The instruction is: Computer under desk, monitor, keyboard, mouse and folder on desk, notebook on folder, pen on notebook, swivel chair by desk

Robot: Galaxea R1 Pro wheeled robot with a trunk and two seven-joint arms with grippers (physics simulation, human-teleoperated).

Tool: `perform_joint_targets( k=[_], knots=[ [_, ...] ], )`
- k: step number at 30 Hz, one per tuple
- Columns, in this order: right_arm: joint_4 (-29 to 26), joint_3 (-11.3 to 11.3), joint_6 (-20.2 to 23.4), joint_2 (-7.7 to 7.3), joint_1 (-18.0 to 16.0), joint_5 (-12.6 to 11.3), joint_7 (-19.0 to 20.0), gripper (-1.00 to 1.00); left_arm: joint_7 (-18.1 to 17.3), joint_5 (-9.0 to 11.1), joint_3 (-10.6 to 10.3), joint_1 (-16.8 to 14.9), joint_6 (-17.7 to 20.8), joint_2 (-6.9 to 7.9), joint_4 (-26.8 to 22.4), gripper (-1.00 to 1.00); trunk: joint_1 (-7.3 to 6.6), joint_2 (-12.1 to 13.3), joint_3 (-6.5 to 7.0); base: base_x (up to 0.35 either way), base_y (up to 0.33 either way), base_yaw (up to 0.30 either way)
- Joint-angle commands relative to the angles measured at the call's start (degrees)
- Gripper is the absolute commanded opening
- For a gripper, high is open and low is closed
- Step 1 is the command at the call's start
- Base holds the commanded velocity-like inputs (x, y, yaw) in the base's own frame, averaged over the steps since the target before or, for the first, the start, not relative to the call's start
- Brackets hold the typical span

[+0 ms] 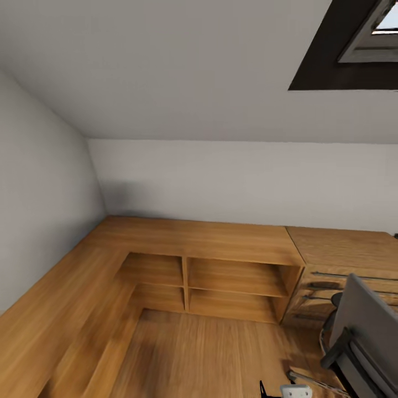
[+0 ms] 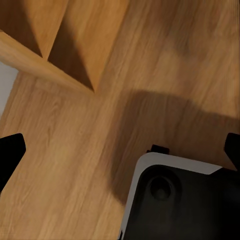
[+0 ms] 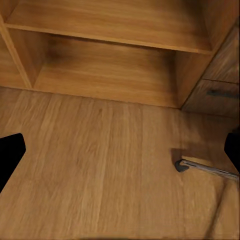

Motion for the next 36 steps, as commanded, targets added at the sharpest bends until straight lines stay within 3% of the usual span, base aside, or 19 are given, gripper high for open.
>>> perform_joint_targets(
  k=[1, 23, 36],
  knots=[
    [-0.03, 0.49, -0.05, 0.00, -0.04, -0.21, -0.35, 1.00, 0.39, 0.54, -0.49, 0.01, -0.11, 0.05, -0.12, 1.00, 0.04, -0.12, -0.11, 0.000, 0.000, -0.299],
    [-0.06, 0.45, 0.11, 0.06, -0.03, -0.42, -0.44, 1.00, 0.36, 0.54, -0.51, -0.03, -0.03, 0.05, -0.12, 1.00, 0.04, -0.12, -0.47, 0.013, 0.000, -0.277],
    [-0.04, 0.39, 0.05, 0.08, -0.03, -0.42, -0.37, 1.00, 0.38, 0.54, -0.49, 0.01, -0.11, 0.04, -0.12, 1.00, 0.04, -0.12, -1.26, 0.202, 0.154, -0.190]
  ],
)
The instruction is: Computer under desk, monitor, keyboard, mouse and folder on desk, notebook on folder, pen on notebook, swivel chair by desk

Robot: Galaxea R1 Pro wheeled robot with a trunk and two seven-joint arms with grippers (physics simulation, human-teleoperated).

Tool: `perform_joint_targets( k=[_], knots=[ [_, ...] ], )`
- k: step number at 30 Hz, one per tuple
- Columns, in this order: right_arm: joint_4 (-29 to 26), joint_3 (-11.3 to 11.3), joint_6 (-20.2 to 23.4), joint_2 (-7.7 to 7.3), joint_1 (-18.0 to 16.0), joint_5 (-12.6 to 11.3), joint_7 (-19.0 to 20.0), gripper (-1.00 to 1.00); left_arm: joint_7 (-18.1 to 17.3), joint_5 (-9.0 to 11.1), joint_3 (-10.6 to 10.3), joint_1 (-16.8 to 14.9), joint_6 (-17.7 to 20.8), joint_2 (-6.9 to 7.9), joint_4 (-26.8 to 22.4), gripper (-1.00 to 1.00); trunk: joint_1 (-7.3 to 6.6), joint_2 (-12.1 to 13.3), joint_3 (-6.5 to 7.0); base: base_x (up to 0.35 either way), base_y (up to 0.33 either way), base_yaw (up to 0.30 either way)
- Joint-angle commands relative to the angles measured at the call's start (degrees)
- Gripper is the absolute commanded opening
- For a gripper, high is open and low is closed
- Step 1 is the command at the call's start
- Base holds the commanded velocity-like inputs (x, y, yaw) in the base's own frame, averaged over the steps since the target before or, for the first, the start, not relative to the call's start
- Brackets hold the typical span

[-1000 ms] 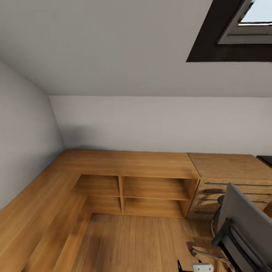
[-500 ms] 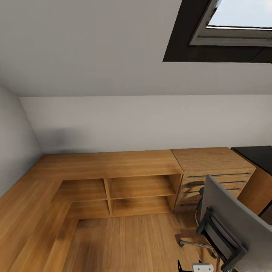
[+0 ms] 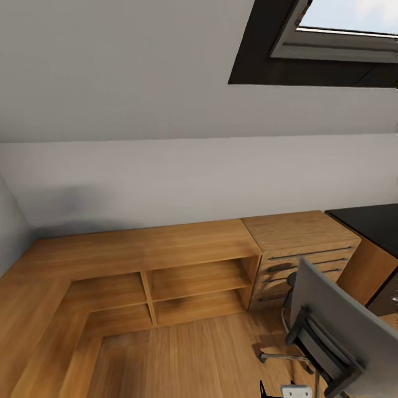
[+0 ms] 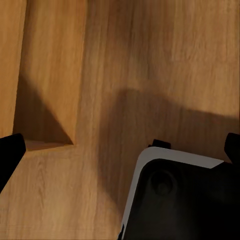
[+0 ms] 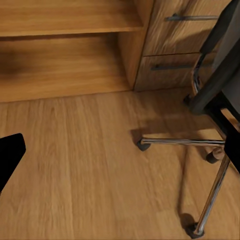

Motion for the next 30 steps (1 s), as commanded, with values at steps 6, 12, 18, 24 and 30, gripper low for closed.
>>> perform_joint_targets(
  k=[6, 12, 18, 24, 30],
  knots=[
    [-0.01, 0.50, -0.09, 0.00, -0.05, -0.18, -0.34, 1.00, 0.38, 0.54, -0.49, 0.00, -0.11, 0.05, -0.10, 1.00, 0.06, -0.11, -0.12, 0.218, 0.231, -0.289],
    [-0.01, 0.50, -0.15, -0.03, -0.04, -0.14, -0.34, 1.00, 0.38, 0.54, -0.49, 0.01, -0.11, 0.05, -0.10, 1.00, 0.06, -0.11, -0.12, 0.081, 0.139, -0.299],
    [-0.01, 0.50, -0.18, 0.00, -0.04, -0.05, -0.34, 1.00, 0.38, 0.54, -0.49, 0.01, -0.11, 0.05, -0.10, 1.00, 0.06, -0.11, -0.09, 0.012, 0.023, -0.300],
    [-0.01, 0.50, -0.18, 0.00, -0.04, -0.03, -0.34, 1.00, 0.37, 0.54, -0.49, -0.02, -0.11, 0.05, -0.10, 1.00, 0.06, -0.11, 0.02, 0.001, 0.043, -0.300],
    [-0.01, 0.55, -0.18, 0.00, -0.05, 0.03, -0.34, 1.00, 0.36, 0.54, -0.49, 0.00, -0.11, 0.05, -0.10, 1.00, 0.06, -0.11, 0.11, 0.001, 0.242, -0.300]
  ],
)
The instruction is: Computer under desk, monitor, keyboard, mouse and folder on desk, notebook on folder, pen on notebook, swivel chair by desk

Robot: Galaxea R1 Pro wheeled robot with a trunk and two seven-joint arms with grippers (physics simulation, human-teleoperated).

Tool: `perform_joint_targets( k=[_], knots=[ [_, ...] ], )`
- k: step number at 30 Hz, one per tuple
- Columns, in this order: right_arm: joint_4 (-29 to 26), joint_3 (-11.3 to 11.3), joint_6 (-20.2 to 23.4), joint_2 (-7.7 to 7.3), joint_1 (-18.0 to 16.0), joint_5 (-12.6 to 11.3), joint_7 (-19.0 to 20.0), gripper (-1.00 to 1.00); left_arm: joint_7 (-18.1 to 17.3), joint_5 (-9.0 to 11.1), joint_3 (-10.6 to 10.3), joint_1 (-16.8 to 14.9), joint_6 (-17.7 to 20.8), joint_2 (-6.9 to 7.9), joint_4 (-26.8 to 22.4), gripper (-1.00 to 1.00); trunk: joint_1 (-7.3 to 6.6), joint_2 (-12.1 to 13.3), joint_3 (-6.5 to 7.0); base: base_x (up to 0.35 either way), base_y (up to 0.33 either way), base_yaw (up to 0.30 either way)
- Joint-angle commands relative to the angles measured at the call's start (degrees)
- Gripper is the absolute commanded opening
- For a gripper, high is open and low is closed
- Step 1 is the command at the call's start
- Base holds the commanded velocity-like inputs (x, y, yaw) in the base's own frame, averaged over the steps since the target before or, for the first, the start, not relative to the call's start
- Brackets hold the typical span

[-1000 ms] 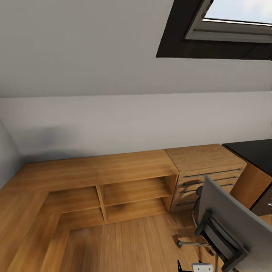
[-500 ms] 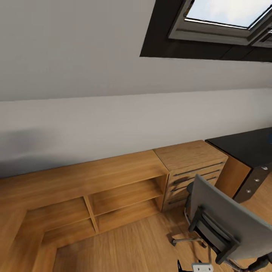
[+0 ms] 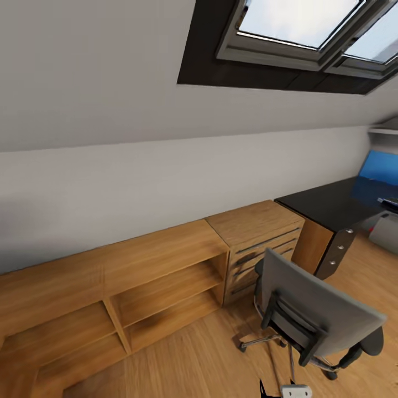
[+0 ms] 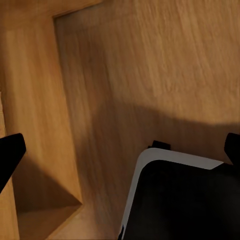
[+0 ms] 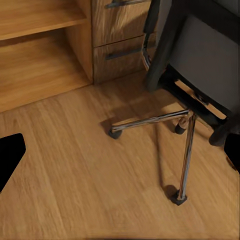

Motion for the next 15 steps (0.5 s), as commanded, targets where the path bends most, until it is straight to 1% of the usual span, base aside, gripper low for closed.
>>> perform_joint_targets(
  k=[1, 4, 15],
  knots=[
    [-0.01, 0.50, -0.07, 0.00, -0.04, -0.20, -0.35, 1.00, 0.37, 0.53, -0.49, 0.01, -0.11, 0.05, -0.10, 1.00, 0.04, -0.11, -0.10, 0.017, 0.292, -0.300],
    [-0.01, 0.54, -0.02, 0.00, -0.03, -0.15, -0.35, 1.00, 0.38, 0.53, -0.49, 0.02, -0.11, 0.05, -0.10, 1.00, 0.04, -0.11, -0.10, 0.057, 0.252, -0.300],
    [-0.01, 0.54, 0.00, 0.00, -0.03, -0.12, -0.35, 1.00, 0.37, 0.53, -0.49, 0.01, -0.11, 0.05, -0.10, 1.00, 0.04, -0.11, -0.39, 0.005, 0.015, -0.291]
  ],
)
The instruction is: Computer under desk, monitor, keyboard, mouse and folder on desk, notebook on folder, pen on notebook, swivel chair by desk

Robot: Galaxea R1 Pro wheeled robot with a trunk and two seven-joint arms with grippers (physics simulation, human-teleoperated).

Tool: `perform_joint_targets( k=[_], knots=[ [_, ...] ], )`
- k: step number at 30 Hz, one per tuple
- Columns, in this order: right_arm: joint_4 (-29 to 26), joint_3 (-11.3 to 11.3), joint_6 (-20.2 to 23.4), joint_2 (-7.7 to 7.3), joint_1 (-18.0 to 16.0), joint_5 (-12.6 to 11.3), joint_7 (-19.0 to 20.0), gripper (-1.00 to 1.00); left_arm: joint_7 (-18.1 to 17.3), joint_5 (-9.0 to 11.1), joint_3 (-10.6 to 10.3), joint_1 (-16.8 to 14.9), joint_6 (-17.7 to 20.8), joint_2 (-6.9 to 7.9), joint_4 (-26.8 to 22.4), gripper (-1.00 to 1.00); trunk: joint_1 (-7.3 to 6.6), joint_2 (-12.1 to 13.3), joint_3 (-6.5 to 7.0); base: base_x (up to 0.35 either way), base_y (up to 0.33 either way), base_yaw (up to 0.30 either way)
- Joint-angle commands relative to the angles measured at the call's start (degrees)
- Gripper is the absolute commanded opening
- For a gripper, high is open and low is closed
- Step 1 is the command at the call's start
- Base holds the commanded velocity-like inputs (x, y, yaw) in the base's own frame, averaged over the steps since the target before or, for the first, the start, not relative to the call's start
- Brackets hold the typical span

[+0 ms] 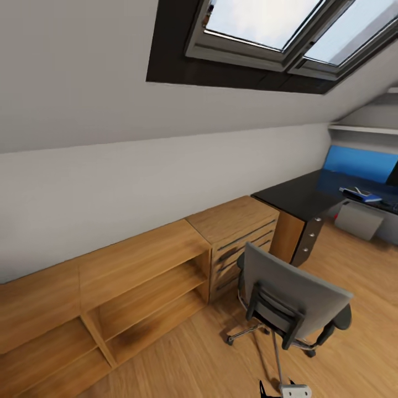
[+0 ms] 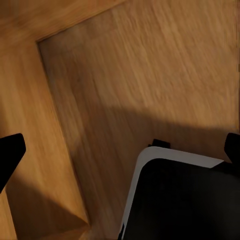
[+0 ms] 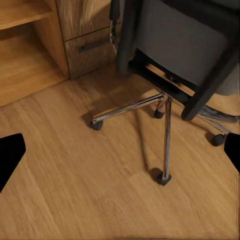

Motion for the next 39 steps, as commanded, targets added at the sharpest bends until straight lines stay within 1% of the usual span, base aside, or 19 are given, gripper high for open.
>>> perform_joint_targets(
  k=[1, 16, 27, 39],
  knots=[
    [-0.03, 0.49, -0.05, 0.00, -0.03, -0.19, -0.34, 1.00, 0.38, 0.54, -0.49, 0.03, -0.11, 0.05, -0.12, 1.00, 0.03, -0.12, -0.14, 0.000, 0.000, -0.287],
    [-0.03, 0.49, -0.06, 0.00, -0.03, -0.13, -0.28, 1.00, 0.36, 0.54, -0.49, 0.02, -0.04, 0.05, -0.12, 1.00, 0.03, -0.12, -0.28, 0.006, 0.000, -0.290],
    [-0.03, 0.49, -0.14, 0.00, -0.03, -0.08, -0.26, 1.00, 0.33, 0.54, -0.49, 0.01, -0.02, 0.03, -0.12, 1.00, 0.03, -0.12, -0.28, 0.248, 0.000, -0.298],
    [-0.03, 0.49, -0.14, 0.00, -0.03, -0.08, -0.26, 1.00, 0.33, 0.54, -0.55, 0.03, -0.06, -0.01, -0.12, 1.00, 0.03, -0.12, -0.28, 0.029, 0.000, -0.298]
  ],
)
